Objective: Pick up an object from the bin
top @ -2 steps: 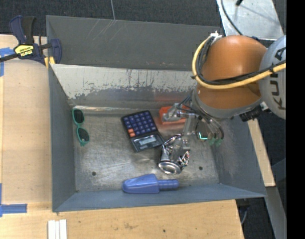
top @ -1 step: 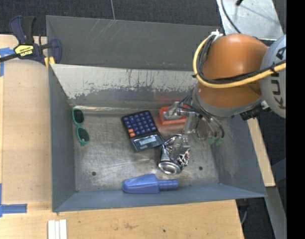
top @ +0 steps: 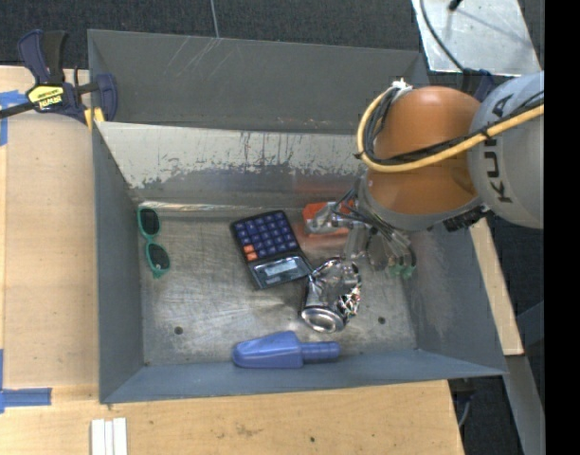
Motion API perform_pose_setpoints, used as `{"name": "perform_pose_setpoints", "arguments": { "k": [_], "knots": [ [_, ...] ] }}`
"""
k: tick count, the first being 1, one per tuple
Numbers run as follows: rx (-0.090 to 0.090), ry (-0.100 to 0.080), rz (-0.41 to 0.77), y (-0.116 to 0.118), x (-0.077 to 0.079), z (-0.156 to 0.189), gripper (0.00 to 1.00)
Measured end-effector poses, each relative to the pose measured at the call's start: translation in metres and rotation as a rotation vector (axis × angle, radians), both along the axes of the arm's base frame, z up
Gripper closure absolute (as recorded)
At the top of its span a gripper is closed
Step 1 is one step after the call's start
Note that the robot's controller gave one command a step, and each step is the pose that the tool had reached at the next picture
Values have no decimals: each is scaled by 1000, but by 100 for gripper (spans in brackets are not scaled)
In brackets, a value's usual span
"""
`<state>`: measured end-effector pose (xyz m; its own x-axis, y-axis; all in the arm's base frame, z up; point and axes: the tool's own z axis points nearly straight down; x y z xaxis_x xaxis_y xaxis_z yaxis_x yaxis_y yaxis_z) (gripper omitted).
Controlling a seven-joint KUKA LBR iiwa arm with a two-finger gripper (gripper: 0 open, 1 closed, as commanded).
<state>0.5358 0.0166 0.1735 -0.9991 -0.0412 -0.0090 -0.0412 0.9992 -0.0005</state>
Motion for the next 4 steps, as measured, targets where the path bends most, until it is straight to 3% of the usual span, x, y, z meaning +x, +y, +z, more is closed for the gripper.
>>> {"name": "perform_pose_setpoints", "arguments": {
  "k": [1,2,3,4],
  "knots": [
    [-3,4,108,-39,23,-12,0],
    [1,2,7,-34,38,-28,0],
    [0,-12,68,-42,25,-95,0],
    [-1,-42,66,-41,33,-86,100]
  ]
}}
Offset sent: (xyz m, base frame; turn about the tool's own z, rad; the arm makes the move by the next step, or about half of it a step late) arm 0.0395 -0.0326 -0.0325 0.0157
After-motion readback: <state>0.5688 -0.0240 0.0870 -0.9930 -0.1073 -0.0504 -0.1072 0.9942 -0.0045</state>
